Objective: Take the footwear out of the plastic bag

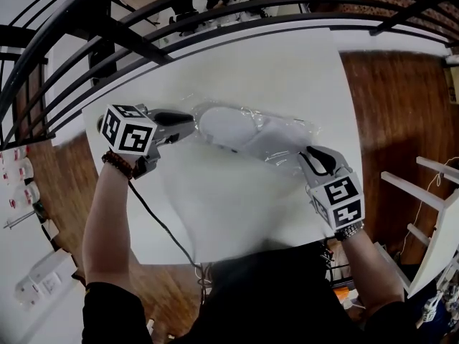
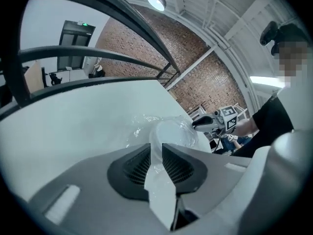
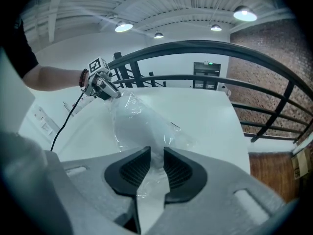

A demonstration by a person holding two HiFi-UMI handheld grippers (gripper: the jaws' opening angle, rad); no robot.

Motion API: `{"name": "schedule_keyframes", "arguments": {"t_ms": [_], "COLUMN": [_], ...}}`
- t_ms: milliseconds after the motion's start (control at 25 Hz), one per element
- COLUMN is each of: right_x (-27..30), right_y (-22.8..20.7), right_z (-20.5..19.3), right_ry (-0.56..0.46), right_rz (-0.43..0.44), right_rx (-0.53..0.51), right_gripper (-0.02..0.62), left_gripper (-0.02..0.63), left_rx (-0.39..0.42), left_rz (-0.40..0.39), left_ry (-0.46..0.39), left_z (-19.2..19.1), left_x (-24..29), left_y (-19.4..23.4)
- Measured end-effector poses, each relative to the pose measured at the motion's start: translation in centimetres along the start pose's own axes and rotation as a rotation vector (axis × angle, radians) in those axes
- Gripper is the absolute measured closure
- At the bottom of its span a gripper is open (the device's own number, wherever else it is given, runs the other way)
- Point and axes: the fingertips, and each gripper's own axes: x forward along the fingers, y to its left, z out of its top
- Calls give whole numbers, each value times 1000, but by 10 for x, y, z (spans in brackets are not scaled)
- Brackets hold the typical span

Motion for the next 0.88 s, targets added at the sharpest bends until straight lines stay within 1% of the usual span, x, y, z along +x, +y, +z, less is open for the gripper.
{"name": "schedule_keyframes", "arguments": {"t_ms": [160, 320, 440, 560, 640, 760, 880], "right_x": [0, -2, -6, -13, -13, -7, -3], "right_y": [-1, -4, -6, -18, -29, -32, -27], "right_z": [5, 11, 16, 16, 9, -5, -8], "right_ry": [-17, -47, -81, -103, -93, -49, -33], "right_rz": [10, 18, 20, 6, 9, 65, 115], "right_rx": [-8, -2, 20, 83, 150, 259, 300], "right_gripper": [525, 513, 502, 500, 500, 488, 489], "left_gripper": [506, 466, 451, 436, 433, 434, 432], "left_rx": [-30, -62, -78, -84, -91, -104, -107], "left_rz": [-50, -118, -110, -88, -91, -112, -126], "left_ry": [35, 64, 94, 112, 111, 105, 105], "left_z": [-9, -12, -21, -26, -26, -26, -24], "left_x": [4, 12, 14, 14, 17, 23, 29], "left_y": [-3, -10, -6, -1, 0, -4, -9]}}
